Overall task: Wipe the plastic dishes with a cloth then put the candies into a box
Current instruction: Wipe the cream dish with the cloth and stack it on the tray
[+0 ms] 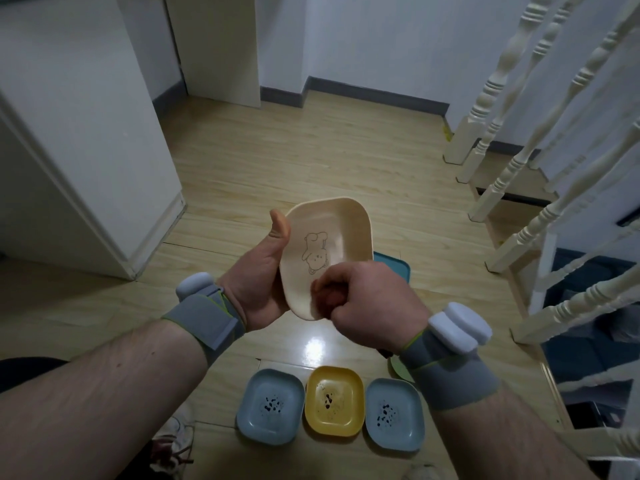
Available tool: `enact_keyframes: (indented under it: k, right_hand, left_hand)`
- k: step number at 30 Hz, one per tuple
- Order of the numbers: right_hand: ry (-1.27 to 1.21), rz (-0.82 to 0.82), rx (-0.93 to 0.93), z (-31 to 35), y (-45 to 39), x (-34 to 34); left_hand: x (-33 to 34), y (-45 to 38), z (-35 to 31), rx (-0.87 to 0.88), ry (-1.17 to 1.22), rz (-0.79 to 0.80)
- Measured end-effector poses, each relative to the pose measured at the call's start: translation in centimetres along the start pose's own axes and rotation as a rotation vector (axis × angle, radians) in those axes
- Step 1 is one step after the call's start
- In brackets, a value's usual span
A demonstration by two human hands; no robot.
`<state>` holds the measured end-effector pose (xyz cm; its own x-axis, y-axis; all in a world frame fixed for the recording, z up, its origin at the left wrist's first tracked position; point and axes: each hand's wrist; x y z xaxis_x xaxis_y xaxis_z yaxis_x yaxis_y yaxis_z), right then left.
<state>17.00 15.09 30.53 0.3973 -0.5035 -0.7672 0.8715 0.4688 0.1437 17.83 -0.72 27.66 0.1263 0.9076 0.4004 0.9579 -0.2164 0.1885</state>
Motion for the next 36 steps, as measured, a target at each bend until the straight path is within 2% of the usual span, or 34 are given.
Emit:
enact_keyframes:
  k: [2,6,8,11,14,16,18,23,28,31,36]
  right_hand:
    - [-0.083,-0.081,0.040,-0.6,-0.1,-0.7]
    - [-0.705,-0.423,0.077,-1.2,-0.2,-3.2]
    - [-0.812,-0.480,0.069,-1.4,-0.3,-3.6]
    - [-0.593,-0.410,0.055,-1.5,-0.7,-2.7]
    - [-0.249,-0.192,-0.019,-0.3,-0.2,-1.0]
    - [-0.130,-0.057,-0.064,1.0,0.6,-0.2]
    - [-0.030,0.005,-0.090,1.4,0.9,0.5]
    - [0.129,0.076,-0.030,1.5,1.1,0.5]
    - [0.189,0.007,0.065,0.2,0.5,0.3]
    - [-0.061,-0.060,0.172,-0.6,0.0,-0.5]
    - [-0.692,-0.313,0.139,-0.4,0.2,-3.1]
  left_hand:
    - [0.0,0.0,-0.1,0.023,-0.003,0.009]
    - [-0.2,-0.2,-0.4,0.052,-0.001,0.005]
    - [-0.4,-0.3,-0.2,0.042,0.002,-0.009]
    - [-0.1,-0.4,0.1,0.021,0.004,0.002]
    - [0.2,-0.4,0.2,0.004,0.049,0.028]
    - [0.1,-0.3,0.2,-0.025,0.082,0.034]
    - [-0.2,-0.1,0.3,-0.066,0.100,0.013]
    - [-0.7,0.0,0.2,-0.086,0.060,-0.018]
    - [-0.2,0.3,-0.3,-0.068,-0.039,0.000]
    - [0.2,0.2,-0.1,-0.039,-0.069,0.011]
    - [0.2,0.1,-0.4,0.023,-0.050,0.004]
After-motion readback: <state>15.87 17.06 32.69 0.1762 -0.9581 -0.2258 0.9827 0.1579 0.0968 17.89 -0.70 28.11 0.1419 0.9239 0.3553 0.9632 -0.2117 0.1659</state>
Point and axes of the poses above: each hand's wrist, its own y-axis away from the middle knuckle, its own x-axis out of the palm, z = x × y, and after that the axes turned 10 degrees about -y, right-handed
